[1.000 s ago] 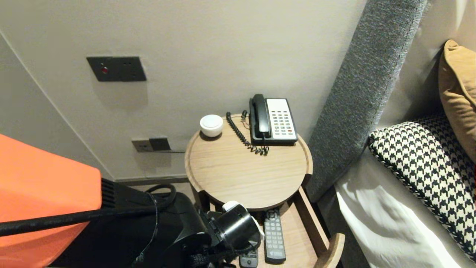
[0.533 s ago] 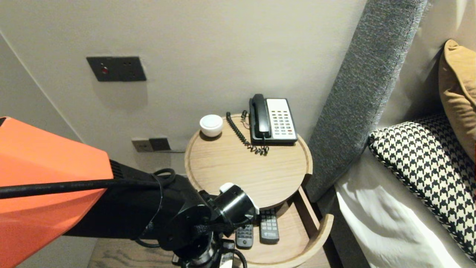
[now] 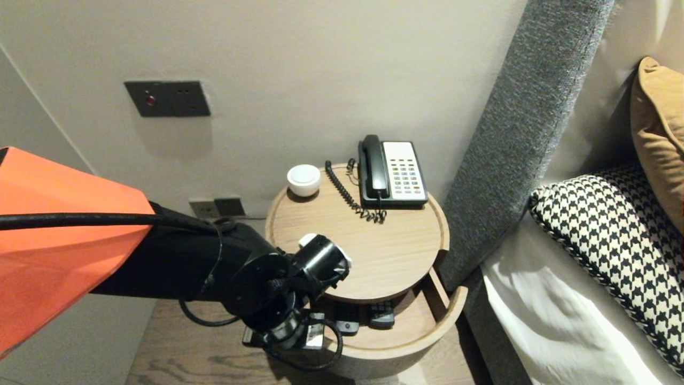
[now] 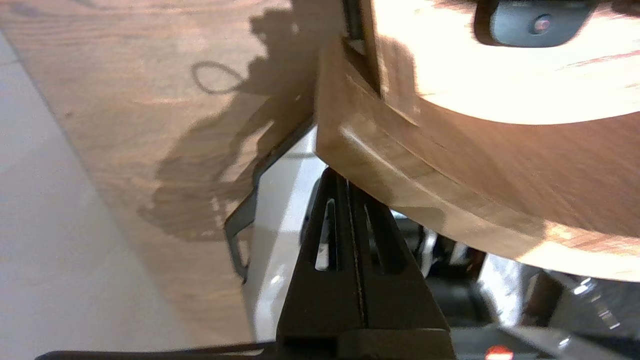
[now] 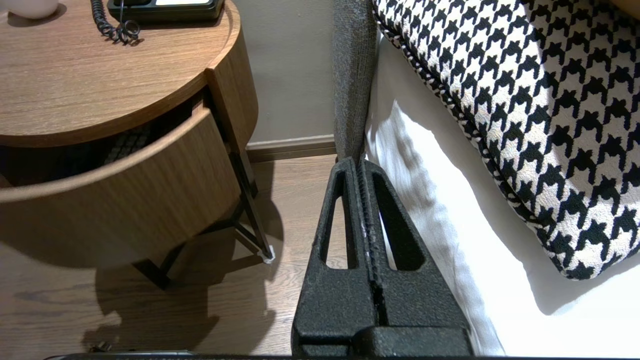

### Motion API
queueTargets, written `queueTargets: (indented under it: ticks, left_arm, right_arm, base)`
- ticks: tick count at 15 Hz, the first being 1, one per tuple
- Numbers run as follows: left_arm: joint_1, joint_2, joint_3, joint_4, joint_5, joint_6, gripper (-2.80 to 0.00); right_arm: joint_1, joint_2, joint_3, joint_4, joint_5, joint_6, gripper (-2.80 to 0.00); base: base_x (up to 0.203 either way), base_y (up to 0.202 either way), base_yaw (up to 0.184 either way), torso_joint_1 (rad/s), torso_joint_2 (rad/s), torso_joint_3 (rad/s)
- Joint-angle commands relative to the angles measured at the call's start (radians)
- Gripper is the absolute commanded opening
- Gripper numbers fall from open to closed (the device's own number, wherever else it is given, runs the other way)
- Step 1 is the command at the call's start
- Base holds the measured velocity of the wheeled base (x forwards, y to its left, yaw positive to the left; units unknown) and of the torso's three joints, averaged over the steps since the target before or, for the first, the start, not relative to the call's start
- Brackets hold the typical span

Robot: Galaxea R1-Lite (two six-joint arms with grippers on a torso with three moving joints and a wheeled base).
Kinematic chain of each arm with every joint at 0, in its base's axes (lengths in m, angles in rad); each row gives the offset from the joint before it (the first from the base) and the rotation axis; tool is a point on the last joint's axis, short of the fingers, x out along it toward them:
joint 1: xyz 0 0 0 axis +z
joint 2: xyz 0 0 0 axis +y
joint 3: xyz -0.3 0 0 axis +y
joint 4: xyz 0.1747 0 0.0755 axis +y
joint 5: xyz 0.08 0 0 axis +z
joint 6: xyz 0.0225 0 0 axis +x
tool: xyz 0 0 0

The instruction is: Close the nightstand drawer

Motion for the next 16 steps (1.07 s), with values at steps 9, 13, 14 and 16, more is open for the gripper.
queueTargets:
  ticks: [9, 13, 14, 16]
  left_arm:
    - [0.043, 0.064, -0.092, -0.034, 0.001, -0.013, -2.80]
    - [0.059, 0.065, -0.103, -0.064, 0.004, -0.008, -2.80]
    - [0.062, 0.064, -0.108, -0.064, 0.004, -0.008, -2.80]
    - [0.067, 0.058, -0.110, -0.065, 0.006, -0.008, -2.80]
  right_arm:
    - [0.000, 0.000, 0.040, -0.001, 0.000, 0.000, -2.80]
    - [0.000, 0.000, 0.040, -0.001, 0.000, 0.000, -2.80]
    - [0.000, 0.000, 0.040, -0.001, 0.000, 0.000, -2.80]
    - [0.000, 0.000, 0.040, -0.001, 0.000, 0.000, -2.80]
  base:
    - [0.000, 0.000, 0.000, 0.000, 0.00, 0.000]
    - [0.000, 0.000, 0.000, 0.000, 0.00, 0.000]
    - [0.000, 0.000, 0.000, 0.000, 0.00, 0.000]
    - [0.000, 0.000, 0.000, 0.000, 0.00, 0.000]
